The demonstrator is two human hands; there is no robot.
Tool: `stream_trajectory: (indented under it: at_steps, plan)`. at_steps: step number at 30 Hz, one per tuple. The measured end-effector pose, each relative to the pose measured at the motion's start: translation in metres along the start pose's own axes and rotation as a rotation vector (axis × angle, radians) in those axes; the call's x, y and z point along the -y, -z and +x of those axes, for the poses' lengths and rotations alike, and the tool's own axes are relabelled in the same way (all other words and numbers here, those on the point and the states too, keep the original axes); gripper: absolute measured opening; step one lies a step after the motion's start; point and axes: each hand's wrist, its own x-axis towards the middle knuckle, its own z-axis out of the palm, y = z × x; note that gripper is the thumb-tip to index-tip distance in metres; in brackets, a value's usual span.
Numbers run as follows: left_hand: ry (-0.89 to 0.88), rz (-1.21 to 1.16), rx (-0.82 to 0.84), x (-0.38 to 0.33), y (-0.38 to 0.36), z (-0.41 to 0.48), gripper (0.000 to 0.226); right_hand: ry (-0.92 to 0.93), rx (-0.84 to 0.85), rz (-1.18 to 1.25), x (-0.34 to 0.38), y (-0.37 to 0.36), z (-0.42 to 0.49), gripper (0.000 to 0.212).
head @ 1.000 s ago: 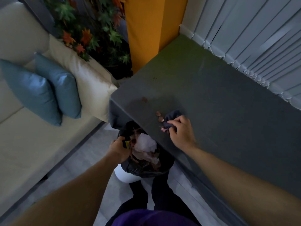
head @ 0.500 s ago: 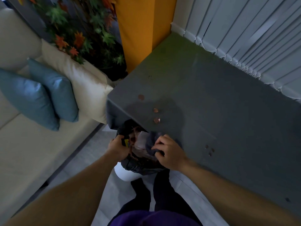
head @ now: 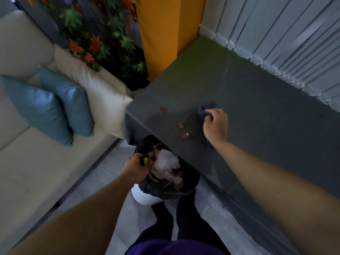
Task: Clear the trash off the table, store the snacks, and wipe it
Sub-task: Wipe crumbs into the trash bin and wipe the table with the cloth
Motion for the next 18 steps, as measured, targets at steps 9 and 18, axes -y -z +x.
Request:
stream_trajectory:
  at_steps: [9, 18]
  plan:
    - [0.015, -0.013, 0.012, -0.002, 0.003, 0.004, 0.063, 0.33, 0.379, -0.135, 0.007, -0.034, -0.046, 0.036]
    - [0.012, -0.037, 0.016, -0.001, 0.002, 0.002, 0.067, 0.565, 0.566, 0.01, 0.015, -0.032, -0.125, 0.041]
